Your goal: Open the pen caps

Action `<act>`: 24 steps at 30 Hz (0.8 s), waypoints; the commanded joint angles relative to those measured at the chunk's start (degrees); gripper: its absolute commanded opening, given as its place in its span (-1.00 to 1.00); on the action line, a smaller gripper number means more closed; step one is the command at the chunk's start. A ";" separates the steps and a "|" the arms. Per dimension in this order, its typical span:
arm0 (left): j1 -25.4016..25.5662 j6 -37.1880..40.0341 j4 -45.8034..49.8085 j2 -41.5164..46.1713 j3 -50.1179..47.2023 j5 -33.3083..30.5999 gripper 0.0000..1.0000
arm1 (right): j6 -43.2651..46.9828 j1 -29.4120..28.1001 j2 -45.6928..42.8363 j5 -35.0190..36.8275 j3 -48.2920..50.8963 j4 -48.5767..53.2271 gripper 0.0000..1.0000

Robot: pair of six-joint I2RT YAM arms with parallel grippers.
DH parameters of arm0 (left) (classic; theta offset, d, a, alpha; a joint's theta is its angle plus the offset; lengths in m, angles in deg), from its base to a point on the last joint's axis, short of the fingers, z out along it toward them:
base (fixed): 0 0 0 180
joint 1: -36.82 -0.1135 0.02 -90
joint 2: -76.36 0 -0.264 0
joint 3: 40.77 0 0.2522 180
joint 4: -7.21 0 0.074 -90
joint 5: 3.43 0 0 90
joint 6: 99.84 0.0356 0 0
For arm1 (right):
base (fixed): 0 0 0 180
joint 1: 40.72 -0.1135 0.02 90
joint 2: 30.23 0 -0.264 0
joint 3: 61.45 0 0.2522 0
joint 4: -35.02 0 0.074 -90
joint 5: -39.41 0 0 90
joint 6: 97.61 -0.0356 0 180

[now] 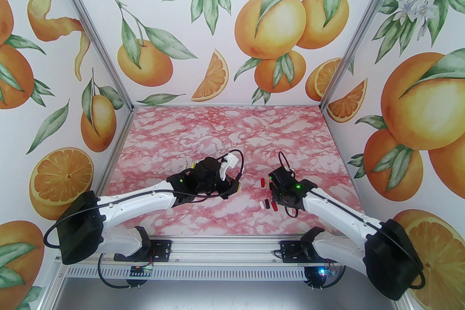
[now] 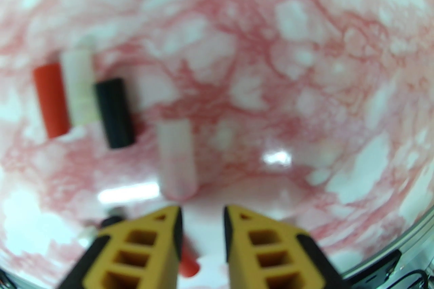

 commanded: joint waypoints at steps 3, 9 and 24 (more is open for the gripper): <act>-0.10 -3.39 -0.06 -6.14 2.83 -9.48 -0.90 | 2.58 -0.48 -6.70 0.30 -2.24 0.87 -0.21; -0.23 -6.83 4.65 -14.02 9.04 -19.17 -0.91 | 6.03 -0.51 -15.92 -3.55 -1.84 -1.10 0.24; -0.31 -15.16 19.82 -28.16 23.66 -33.40 -0.84 | 9.56 -0.35 -23.04 -15.89 0.22 -5.70 0.99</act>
